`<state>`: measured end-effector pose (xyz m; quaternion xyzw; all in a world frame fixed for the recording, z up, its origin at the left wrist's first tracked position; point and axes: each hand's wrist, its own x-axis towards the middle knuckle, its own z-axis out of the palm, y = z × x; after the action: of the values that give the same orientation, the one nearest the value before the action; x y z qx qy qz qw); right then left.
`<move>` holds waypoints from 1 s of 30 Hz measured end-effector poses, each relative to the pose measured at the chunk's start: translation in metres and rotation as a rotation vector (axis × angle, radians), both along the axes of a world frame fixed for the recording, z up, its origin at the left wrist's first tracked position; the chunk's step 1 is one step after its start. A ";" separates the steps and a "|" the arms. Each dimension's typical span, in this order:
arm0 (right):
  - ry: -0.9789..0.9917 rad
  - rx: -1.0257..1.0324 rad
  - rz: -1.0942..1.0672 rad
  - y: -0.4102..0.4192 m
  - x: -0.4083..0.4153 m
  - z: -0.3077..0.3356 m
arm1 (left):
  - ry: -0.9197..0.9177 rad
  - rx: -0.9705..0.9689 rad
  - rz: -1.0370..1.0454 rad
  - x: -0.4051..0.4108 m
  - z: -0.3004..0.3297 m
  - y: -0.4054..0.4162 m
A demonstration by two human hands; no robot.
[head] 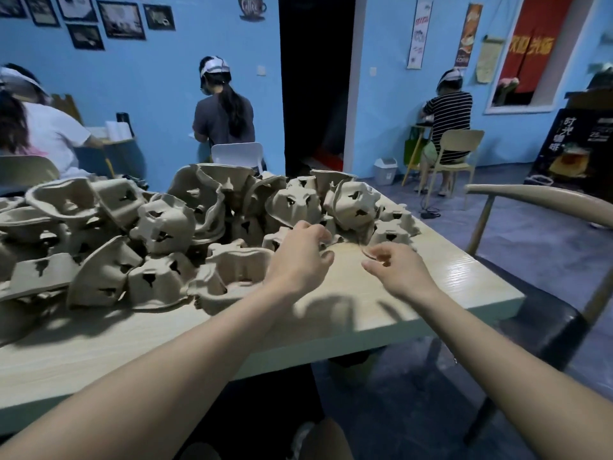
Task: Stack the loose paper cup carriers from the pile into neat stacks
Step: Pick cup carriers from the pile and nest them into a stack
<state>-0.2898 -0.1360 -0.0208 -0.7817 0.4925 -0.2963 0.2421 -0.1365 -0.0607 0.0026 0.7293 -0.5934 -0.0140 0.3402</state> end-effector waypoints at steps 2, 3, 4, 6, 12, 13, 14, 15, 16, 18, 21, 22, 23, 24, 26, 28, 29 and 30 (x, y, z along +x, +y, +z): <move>0.004 0.002 -0.058 -0.016 -0.013 -0.006 | 0.014 0.029 -0.018 -0.017 -0.010 -0.020; 0.002 0.003 -0.086 -0.023 -0.019 -0.009 | 0.024 0.047 -0.023 -0.024 -0.016 -0.028; -0.003 0.005 -0.115 -0.031 -0.024 -0.011 | 0.027 0.064 -0.030 -0.029 -0.021 -0.037; -0.019 0.014 -0.173 -0.043 -0.031 -0.014 | 0.019 0.086 -0.046 -0.035 -0.032 -0.051; -0.032 -0.001 -0.242 -0.071 -0.028 -0.016 | -0.045 0.170 -0.046 -0.031 -0.059 -0.075; -0.041 -0.005 -0.242 -0.074 -0.024 -0.015 | -0.065 0.175 -0.053 -0.029 -0.063 -0.077; -0.049 -0.005 -0.242 -0.078 -0.020 -0.015 | -0.086 0.173 -0.062 -0.028 -0.065 -0.078; -0.051 -0.007 -0.242 -0.081 -0.015 -0.016 | -0.107 0.166 -0.070 -0.028 -0.067 -0.079; -0.046 -0.010 -0.249 -0.084 -0.009 -0.016 | -0.124 0.156 -0.076 -0.027 -0.069 -0.078; -0.028 -0.018 -0.279 -0.089 0.002 -0.018 | -0.141 0.148 -0.081 -0.026 -0.071 -0.078; 0.008 -0.027 -0.315 -0.092 0.014 -0.022 | -0.170 0.149 -0.077 -0.026 -0.073 -0.079; 0.024 -0.027 -0.324 -0.093 0.017 -0.024 | -0.174 0.147 -0.075 -0.026 -0.074 -0.079; 0.035 -0.031 -0.332 -0.092 0.017 -0.025 | -0.173 0.147 -0.073 -0.026 -0.074 -0.079; 0.040 -0.038 -0.338 -0.092 0.016 -0.025 | -0.169 0.150 -0.071 -0.027 -0.074 -0.079; 0.046 -0.060 -0.332 -0.091 0.013 -0.025 | -0.167 0.152 -0.071 -0.027 -0.074 -0.079; 0.048 -0.082 -0.321 -0.089 0.006 -0.025 | -0.168 0.154 -0.071 -0.027 -0.074 -0.079; 0.047 -0.092 -0.318 -0.087 0.002 -0.024 | -0.169 0.155 -0.070 -0.027 -0.074 -0.079; 0.044 -0.104 -0.317 -0.085 -0.001 -0.024 | -0.169 0.157 -0.069 -0.027 -0.074 -0.079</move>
<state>-0.2913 -0.2214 -0.0451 -0.7119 0.5988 -0.3386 0.1409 -0.1634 -0.1394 -0.0717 0.7314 -0.6419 -0.0105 0.2302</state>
